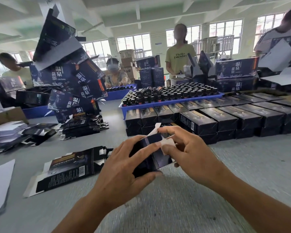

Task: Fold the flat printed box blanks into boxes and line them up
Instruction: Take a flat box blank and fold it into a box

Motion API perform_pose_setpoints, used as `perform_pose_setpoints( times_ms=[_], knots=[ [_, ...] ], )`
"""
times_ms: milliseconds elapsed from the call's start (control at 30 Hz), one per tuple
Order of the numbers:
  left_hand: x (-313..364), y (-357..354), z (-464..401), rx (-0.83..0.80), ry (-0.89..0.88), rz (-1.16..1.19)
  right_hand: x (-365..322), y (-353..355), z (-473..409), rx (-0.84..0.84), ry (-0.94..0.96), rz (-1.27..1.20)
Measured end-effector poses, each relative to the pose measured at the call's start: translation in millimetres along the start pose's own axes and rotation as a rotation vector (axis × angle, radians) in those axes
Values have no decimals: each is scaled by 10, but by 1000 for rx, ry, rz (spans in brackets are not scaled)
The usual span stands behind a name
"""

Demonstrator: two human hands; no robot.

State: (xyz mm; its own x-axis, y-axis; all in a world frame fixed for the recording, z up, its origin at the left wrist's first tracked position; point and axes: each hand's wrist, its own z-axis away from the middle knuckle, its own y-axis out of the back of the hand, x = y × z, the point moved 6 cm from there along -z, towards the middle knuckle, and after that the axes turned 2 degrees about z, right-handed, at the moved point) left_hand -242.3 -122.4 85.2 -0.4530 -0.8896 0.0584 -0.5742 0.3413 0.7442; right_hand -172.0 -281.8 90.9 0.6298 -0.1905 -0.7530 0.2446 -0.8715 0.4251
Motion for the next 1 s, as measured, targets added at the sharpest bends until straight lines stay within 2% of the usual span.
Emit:
perform_pose_setpoints(
  times_ms=[267,667,833,1000],
  knots=[
    [-33,22,0,1,21,-23,-38,24,45,114,58,76],
    [-63,-4,23,14,24,5,-119,19,78,144,150,233],
    [-103,-83,41,-62,48,-9,-97,5,70,121,133,274],
    [-153,-56,43,-28,74,14,-77,-47,60,6,87,218]
  ],
)
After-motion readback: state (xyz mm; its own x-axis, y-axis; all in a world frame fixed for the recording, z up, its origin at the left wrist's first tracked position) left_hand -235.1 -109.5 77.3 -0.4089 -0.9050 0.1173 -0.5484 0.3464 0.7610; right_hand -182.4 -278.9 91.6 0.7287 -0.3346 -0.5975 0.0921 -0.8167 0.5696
